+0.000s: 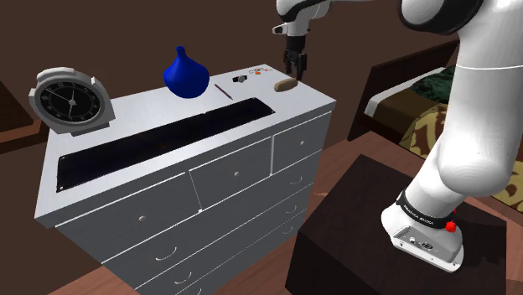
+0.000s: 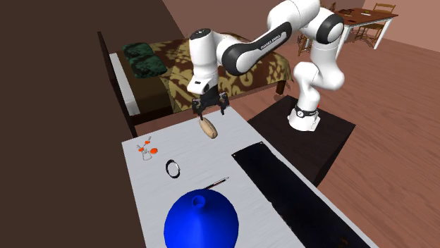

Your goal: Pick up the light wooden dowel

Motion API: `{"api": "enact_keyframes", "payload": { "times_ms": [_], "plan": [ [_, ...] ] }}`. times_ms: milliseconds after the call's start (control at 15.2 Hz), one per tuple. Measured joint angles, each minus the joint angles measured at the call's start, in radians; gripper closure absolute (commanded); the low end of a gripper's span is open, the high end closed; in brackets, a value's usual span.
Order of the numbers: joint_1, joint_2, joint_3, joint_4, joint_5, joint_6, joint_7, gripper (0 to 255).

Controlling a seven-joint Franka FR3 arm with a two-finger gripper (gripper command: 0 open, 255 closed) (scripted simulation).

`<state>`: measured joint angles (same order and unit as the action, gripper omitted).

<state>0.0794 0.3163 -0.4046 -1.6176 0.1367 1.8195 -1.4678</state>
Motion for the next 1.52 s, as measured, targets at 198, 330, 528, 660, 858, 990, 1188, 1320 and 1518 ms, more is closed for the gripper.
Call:
{"api": "enact_keyframes", "payload": {
  "times_ms": [198, 330, 528, 660, 858, 990, 1188, 1320, 1518],
  "plan": [
    [-0.023, 0.095, 0.019, 0.110, 0.027, -0.027, -0.066, 0],
    [-0.025, 0.108, 0.022, 0.108, 0.031, -0.013, -0.075, 0],
    [-0.027, 0.123, 0.025, 0.089, 0.037, 0.020, -0.082, 0],
    [-0.026, 0.130, 0.027, 0.075, 0.040, 0.040, -0.082, 0],
    [-0.027, 0.132, 0.027, 0.069, 0.041, 0.048, -0.084, 255],
    [-0.027, 0.132, 0.027, 0.069, 0.041, 0.050, -0.085, 255],
    [-0.027, 0.132, 0.027, 0.069, 0.041, 0.050, -0.085, 255],
    [-0.027, 0.132, 0.027, 0.069, 0.041, 0.050, -0.085, 255],
    [-0.026, 0.125, 0.026, 0.074, 0.039, 0.038, -0.082, 255]
  ]
}}
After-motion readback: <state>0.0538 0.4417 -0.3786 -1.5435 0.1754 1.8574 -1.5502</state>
